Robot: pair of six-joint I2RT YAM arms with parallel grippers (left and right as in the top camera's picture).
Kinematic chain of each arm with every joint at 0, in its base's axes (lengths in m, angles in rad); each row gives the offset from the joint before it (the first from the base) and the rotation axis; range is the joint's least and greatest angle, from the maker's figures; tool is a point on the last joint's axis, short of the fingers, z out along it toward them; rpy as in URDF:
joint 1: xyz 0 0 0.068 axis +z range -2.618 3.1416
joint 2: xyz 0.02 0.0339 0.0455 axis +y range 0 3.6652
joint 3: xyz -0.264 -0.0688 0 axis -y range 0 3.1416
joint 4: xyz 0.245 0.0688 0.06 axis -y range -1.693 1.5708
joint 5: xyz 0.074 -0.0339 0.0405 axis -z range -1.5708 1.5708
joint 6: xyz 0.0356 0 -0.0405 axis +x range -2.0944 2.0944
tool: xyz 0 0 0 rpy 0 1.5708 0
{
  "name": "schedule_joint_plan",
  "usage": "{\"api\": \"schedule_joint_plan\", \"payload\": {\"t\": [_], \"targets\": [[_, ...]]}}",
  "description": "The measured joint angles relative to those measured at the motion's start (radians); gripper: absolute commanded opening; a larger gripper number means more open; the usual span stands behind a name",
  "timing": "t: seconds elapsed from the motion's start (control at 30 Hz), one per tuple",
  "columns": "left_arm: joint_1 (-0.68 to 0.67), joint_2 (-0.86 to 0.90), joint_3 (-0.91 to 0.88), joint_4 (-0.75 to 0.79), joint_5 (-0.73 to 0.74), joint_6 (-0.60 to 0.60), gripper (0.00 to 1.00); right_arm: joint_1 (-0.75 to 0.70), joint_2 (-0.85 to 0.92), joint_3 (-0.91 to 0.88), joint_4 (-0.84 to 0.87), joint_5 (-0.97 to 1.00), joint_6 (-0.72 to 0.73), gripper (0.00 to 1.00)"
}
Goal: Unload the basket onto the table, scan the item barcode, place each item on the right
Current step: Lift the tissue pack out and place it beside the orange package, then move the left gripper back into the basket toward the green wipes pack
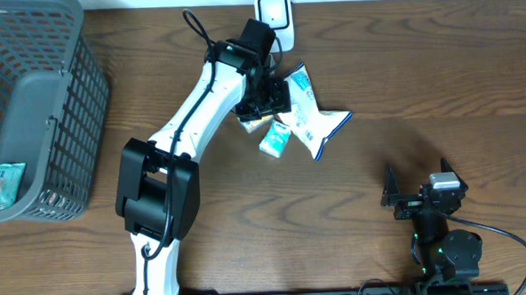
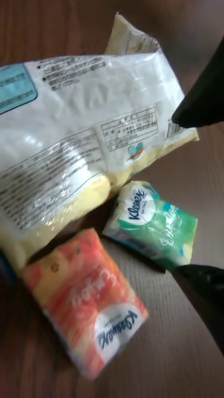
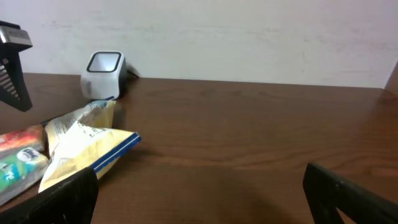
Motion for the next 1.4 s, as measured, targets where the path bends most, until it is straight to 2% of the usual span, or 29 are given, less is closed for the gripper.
{"api": "schedule_joint_plan", "payload": {"t": [0.2,0.33,0.4,0.57,0.7,0.73,0.83,1.07,1.4], "targets": [[0.043,-0.006,0.0,-0.039,-0.023,0.022,0.7,0.0,0.0,0.0,0.0,0.0,0.0,0.99],[0.102,-0.071,0.0,-0.044,-0.023,0.035,0.71,0.0,0.0,0.0,0.0,0.0,0.0,0.99],[0.143,-0.155,0.0,-0.042,-0.024,0.05,0.78,0.0,0.0,0.0,0.0,0.0,0.0,0.99],[0.258,-0.426,0.005,-0.014,-0.057,0.085,0.81,0.0,0.0,0.0,0.0,0.0,0.0,0.99],[0.39,-0.63,0.014,0.008,-0.202,0.105,0.82,0.0,0.0,0.0,0.0,0.0,0.0,0.99],[0.426,-0.666,0.016,0.008,-0.237,0.108,0.86,0.0,0.0,0.0,0.0,0.0,0.0,0.99],[0.55,-0.755,0.018,0.006,-0.34,0.112,0.87,0.0,0.0,0.0,0.0,0.0,0.0,0.99],[0.735,-0.796,0.018,-0.043,-0.415,0.121,0.87,0.0,0.0,0.0,0.0,0.0,0.0,0.99],[0.777,-0.71,0.018,-0.046,-0.468,0.124,0.87,0.0,0.0,0.0,0.0,0.0,0.0,0.99]]}}
